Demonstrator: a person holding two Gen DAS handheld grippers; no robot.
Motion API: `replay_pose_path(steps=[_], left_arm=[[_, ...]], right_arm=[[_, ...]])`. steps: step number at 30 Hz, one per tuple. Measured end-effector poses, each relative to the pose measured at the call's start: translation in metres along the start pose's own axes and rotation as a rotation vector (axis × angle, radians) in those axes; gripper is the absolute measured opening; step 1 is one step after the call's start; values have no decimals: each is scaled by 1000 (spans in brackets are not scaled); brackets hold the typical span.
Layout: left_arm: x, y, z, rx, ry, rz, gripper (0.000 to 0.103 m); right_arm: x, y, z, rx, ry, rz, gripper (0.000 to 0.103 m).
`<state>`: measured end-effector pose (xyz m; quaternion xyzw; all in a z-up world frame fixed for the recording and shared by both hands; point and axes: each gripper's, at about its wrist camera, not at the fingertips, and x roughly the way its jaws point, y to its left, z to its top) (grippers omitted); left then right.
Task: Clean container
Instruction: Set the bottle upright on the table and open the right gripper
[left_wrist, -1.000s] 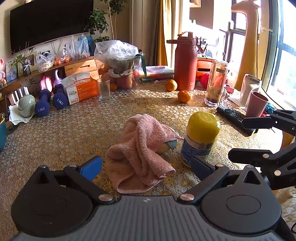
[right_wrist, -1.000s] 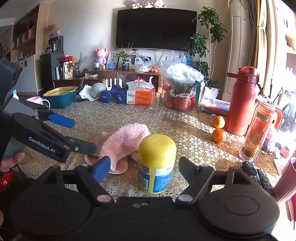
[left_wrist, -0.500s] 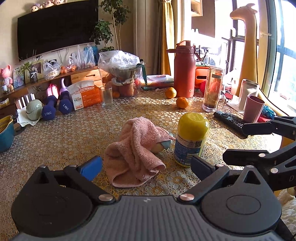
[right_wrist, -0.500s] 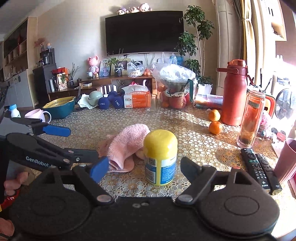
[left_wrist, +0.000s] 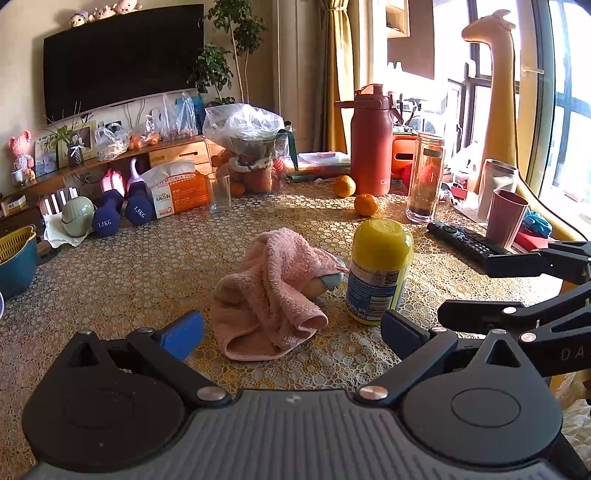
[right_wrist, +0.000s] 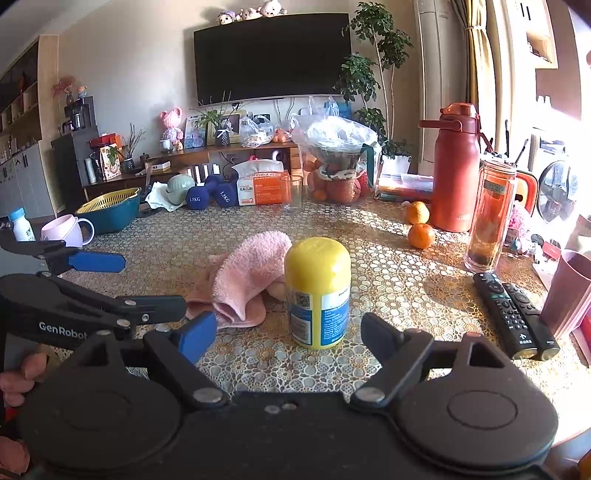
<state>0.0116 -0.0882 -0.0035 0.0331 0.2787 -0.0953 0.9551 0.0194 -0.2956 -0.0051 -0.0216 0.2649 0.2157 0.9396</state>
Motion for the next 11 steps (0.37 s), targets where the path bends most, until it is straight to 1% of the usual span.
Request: replay_pose_path(steps=[7, 11], left_arm=[[1, 1, -5, -2, 18, -17, 103], [1, 4, -7, -25, 34, -31, 103]], right_arm=[[2, 0, 0, 12, 5, -7, 85], [2, 0, 1, 16, 6, -8, 85]])
